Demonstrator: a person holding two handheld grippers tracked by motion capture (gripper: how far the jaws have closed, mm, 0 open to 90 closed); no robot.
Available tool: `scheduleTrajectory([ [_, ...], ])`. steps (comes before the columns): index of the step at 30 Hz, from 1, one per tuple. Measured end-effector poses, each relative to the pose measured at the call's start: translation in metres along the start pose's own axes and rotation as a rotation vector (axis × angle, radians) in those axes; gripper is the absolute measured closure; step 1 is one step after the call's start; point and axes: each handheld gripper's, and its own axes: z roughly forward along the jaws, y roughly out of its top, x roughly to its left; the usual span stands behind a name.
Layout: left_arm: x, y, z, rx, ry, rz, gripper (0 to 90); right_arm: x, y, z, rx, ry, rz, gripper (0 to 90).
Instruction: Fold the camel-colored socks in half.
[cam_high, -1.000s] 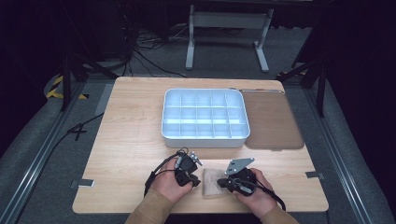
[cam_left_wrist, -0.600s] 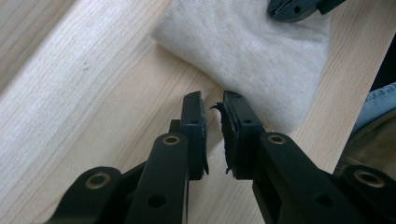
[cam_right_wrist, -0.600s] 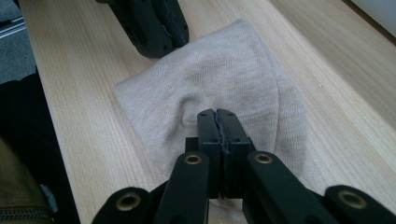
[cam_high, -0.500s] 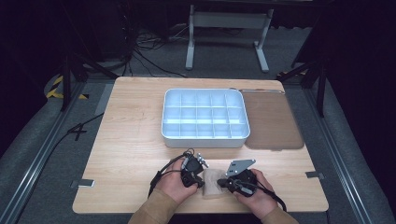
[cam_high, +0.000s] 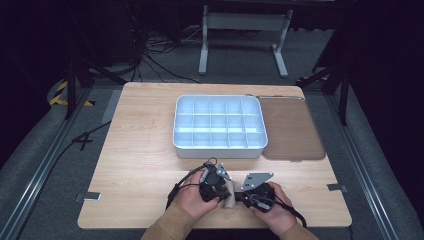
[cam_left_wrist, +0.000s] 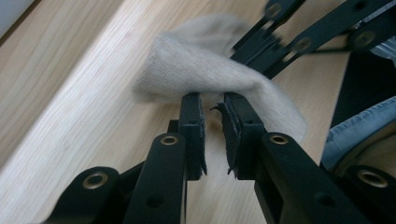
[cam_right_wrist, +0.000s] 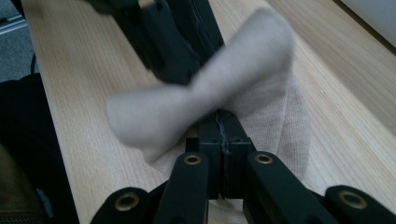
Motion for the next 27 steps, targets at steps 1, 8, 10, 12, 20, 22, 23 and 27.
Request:
scheduleTrajectory([
  [1,-0.002,0.001,0.000,0.009,0.017,0.013,79.5,0.002,0.001,0.001,0.009,-0.008,-0.014,90.0],
  [8,0.002,-0.001,-0.005,0.010,0.009,-0.017,78.5,0.004,0.004,0.001,0.003,-0.009,-0.023,88.7],
  [10,0.004,-0.002,-0.006,0.006,0.008,-0.023,78.2,0.002,0.004,-0.003,-0.006,-0.011,-0.023,86.0],
  [12,0.006,-0.003,-0.006,0.008,0.004,-0.026,77.9,0.001,0.004,-0.011,-0.019,-0.021,-0.037,85.9],
  [20,0.008,-0.004,-0.006,0.011,-0.003,-0.038,77.1,-0.029,-0.015,-0.034,0.084,-0.083,0.118,85.8],
  [22,0.008,-0.003,-0.006,0.019,-0.003,-0.031,77.1,-0.029,-0.018,-0.026,0.105,-0.052,0.132,85.7],
  [23,0.008,-0.003,-0.006,0.019,-0.004,-0.030,77.1,-0.027,-0.017,-0.023,0.119,-0.049,0.122,85.5],
  [27,0.007,-0.003,-0.006,0.011,-0.002,-0.033,76.9,-0.020,-0.013,-0.016,0.128,-0.047,0.089,85.3],
])
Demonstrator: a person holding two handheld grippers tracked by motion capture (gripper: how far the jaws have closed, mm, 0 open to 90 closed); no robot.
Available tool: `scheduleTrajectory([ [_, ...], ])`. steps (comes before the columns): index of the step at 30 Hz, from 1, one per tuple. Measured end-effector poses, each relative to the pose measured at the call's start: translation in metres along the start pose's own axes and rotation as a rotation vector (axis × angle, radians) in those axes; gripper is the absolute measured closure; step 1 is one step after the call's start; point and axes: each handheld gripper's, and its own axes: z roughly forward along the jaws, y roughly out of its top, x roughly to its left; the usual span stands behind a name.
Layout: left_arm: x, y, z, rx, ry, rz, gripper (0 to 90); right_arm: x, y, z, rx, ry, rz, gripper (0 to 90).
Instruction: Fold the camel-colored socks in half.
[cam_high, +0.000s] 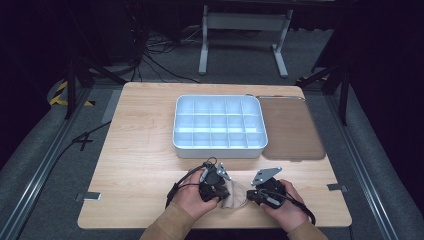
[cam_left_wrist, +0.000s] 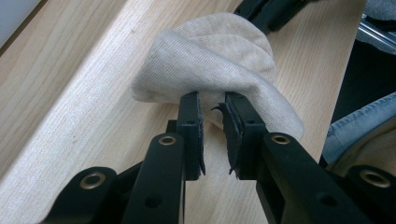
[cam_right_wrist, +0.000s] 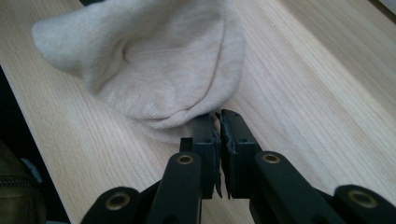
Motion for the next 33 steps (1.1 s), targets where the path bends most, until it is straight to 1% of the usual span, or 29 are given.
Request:
scheduleTrajectory([
  [3,-0.001,0.001,0.000,-0.001,-0.001,-0.003,77.0,0.003,0.001,0.003,-0.010,0.002,-0.012,84.9],
  [5,-0.002,0.003,0.000,-0.001,0.002,0.014,77.1,0.005,0.002,0.004,-0.013,-0.001,-0.016,84.8],
  [7,-0.004,0.004,0.001,-0.004,-0.001,0.018,77.1,0.006,0.003,0.004,-0.012,-0.001,-0.016,84.8],
  [9,-0.007,0.008,0.004,-0.004,-0.003,0.036,76.8,0.007,0.003,0.004,-0.016,0.000,-0.015,84.6],
  [11,-0.009,0.010,0.007,0.004,-0.006,0.043,76.1,0.007,0.002,0.004,-0.021,0.006,-0.013,84.2],
  [12,-0.010,0.011,0.008,-0.001,-0.001,0.045,75.4,0.007,0.001,0.004,-0.024,0.006,-0.010,84.0],
  [14,-0.011,0.011,0.010,-0.004,-0.003,0.045,74.8,0.007,0.001,0.004,-0.024,0.009,-0.004,83.9],
  [15,-0.012,0.012,0.012,0.005,0.000,0.053,73.9,0.006,0.000,0.004,-0.025,0.013,-0.004,83.8],
  [18,-0.015,0.013,0.016,0.009,0.001,0.070,70.6,0.006,0.000,0.004,-0.024,0.010,-0.004,83.6],
  [20,-0.014,0.012,0.016,0.009,0.000,0.070,68.1,0.005,0.000,0.003,-0.017,0.009,-0.007,82.5],
  [21,-0.014,0.012,0.015,0.007,0.003,0.062,66.7,0.004,0.000,0.001,-0.018,0.007,-0.002,81.8],
  [24,-0.013,0.011,0.015,0.005,0.002,0.065,65.5,0.001,0.001,-0.009,-0.043,0.009,0.007,81.0],
  [26,-0.014,0.011,0.015,0.006,0.007,0.067,65.3,0.001,0.002,-0.017,-0.070,0.002,0.002,81.6],
  [27,-0.014,0.011,0.015,0.007,0.007,0.062,65.2,0.002,0.004,-0.023,-0.097,0.003,-0.001,81.9],
  [29,-0.014,0.011,0.015,0.007,0.007,0.064,64.9,0.006,0.008,-0.028,-0.139,0.005,-0.011,82.2],
  [32,-0.015,0.010,0.016,-0.011,-0.011,0.052,62.4,0.012,0.015,-0.031,-0.199,0.029,-0.022,79.4],
  [33,-0.015,0.010,0.017,-0.016,-0.013,0.053,61.2,0.014,0.018,-0.030,-0.221,0.039,-0.036,77.9],
])
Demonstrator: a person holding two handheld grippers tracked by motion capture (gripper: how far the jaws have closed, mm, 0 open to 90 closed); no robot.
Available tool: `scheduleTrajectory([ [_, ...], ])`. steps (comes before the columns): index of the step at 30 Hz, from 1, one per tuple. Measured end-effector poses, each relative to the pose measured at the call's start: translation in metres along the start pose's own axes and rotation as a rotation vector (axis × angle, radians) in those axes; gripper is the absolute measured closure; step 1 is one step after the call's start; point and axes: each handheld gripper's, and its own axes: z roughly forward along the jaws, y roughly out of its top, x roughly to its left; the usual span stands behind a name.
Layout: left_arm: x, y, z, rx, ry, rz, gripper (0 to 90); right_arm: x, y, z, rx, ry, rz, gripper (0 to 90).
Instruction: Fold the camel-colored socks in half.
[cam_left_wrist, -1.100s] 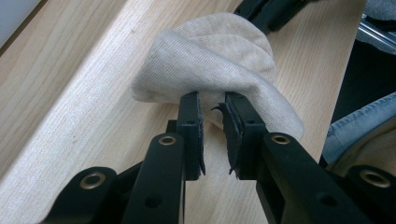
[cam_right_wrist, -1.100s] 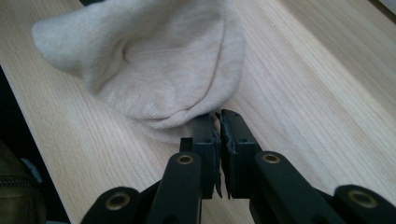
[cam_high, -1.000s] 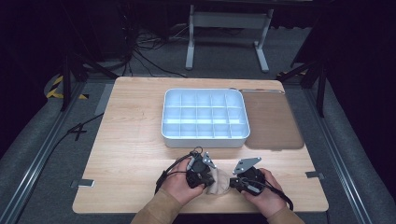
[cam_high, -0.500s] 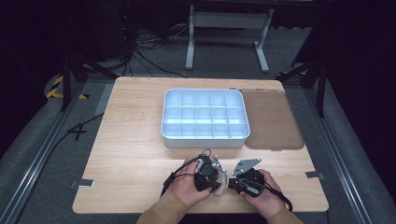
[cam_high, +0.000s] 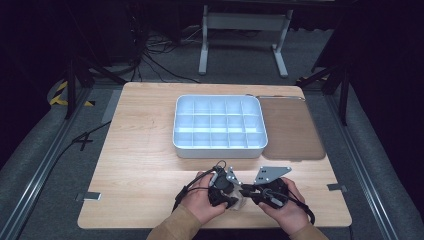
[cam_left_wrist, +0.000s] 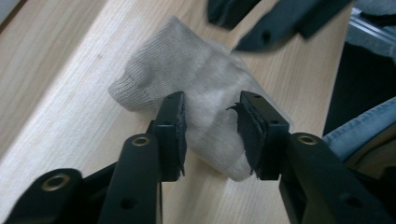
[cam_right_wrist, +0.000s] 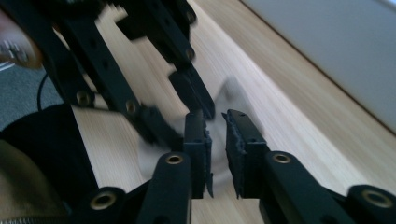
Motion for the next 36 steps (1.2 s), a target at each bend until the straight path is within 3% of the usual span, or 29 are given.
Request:
scheduleTrajectory([
  [2,-0.001,-0.001,0.000,-0.008,0.004,0.000,61.0,0.000,0.001,0.002,-0.006,0.004,-0.003,77.9],
  [7,-0.004,-0.002,-0.002,-0.003,0.014,0.024,57.5,-0.004,-0.004,0.018,0.056,0.014,0.026,77.1],
  [11,-0.004,-0.004,-0.005,-0.011,-0.013,0.039,51.4,-0.006,-0.008,0.020,0.068,0.022,0.053,73.8],
  [14,-0.003,-0.007,-0.009,-0.025,-0.036,0.016,47.3,-0.006,-0.009,0.020,0.070,0.021,0.056,70.4],
  [20,-0.007,-0.008,0.000,0.068,-0.016,0.010,47.4,-0.002,-0.009,0.021,0.083,0.017,0.064,61.9],
  [27,-0.008,-0.009,0.003,0.077,-0.011,-0.008,49.3,0.001,-0.010,0.025,0.108,-0.031,0.070,51.8],
  [31,-0.006,-0.009,0.000,0.087,-0.022,-0.008,49.3,-0.001,-0.012,0.028,0.115,-0.057,0.114,43.4],
  [36,-0.003,-0.014,-0.006,0.074,-0.023,-0.026,48.8,-0.008,-0.016,0.032,0.113,-0.032,0.170,37.3],
])
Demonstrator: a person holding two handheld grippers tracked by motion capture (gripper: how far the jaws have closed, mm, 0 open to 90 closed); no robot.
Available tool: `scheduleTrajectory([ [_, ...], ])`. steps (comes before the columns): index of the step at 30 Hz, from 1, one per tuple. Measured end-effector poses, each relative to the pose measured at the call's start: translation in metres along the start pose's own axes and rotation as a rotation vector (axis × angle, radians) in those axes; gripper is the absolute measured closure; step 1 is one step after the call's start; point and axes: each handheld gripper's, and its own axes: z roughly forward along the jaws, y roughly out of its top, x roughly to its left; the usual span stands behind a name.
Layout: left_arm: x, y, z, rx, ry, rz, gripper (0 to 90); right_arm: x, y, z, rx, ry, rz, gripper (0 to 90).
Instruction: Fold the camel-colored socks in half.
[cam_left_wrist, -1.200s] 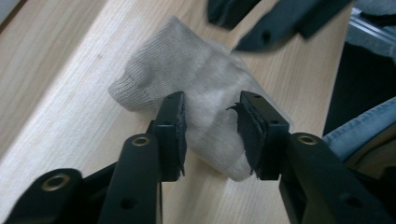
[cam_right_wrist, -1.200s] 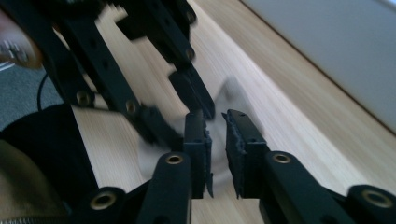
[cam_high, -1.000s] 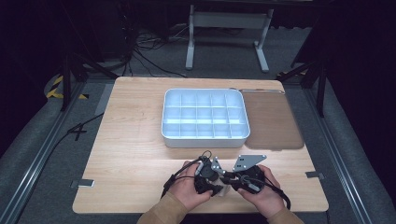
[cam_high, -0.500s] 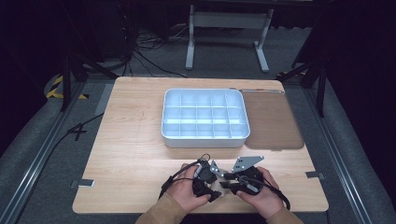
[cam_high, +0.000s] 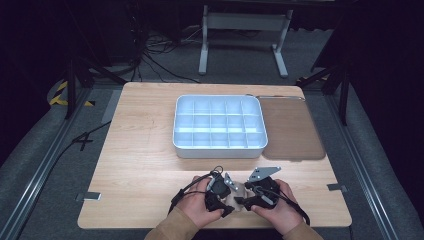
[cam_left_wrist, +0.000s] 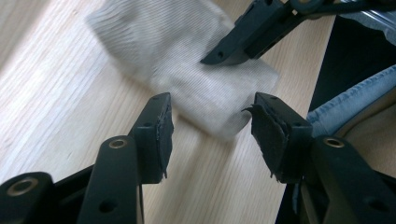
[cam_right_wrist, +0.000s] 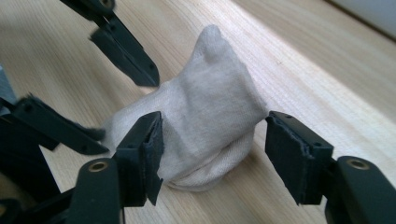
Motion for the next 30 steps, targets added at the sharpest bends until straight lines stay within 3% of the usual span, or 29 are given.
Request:
scheduleTrajectory([
  [6,0.012,-0.012,-0.019,-0.017,0.019,-0.043,48.3,-0.007,-0.001,0.005,0.002,0.064,0.038,38.1],
  [8,0.015,-0.016,-0.023,-0.045,0.023,-0.058,48.1,-0.010,-0.002,0.006,0.004,0.091,0.057,39.6],
  [19,0.029,-0.027,-0.037,-0.063,0.040,-0.089,47.7,-0.015,-0.004,0.007,0.005,0.199,0.088,62.4],
  [23,0.030,-0.027,-0.039,-0.073,0.041,-0.101,47.7,-0.011,-0.003,0.005,0.006,0.190,0.059,70.9],
  [27,0.032,-0.030,-0.042,-0.067,0.045,-0.097,47.5,-0.007,0.000,0.003,0.015,0.164,0.042,73.5],
  [30,0.035,-0.034,-0.045,-0.075,0.050,-0.116,47.4,-0.005,0.000,0.003,0.016,0.153,0.033,74.2],
])
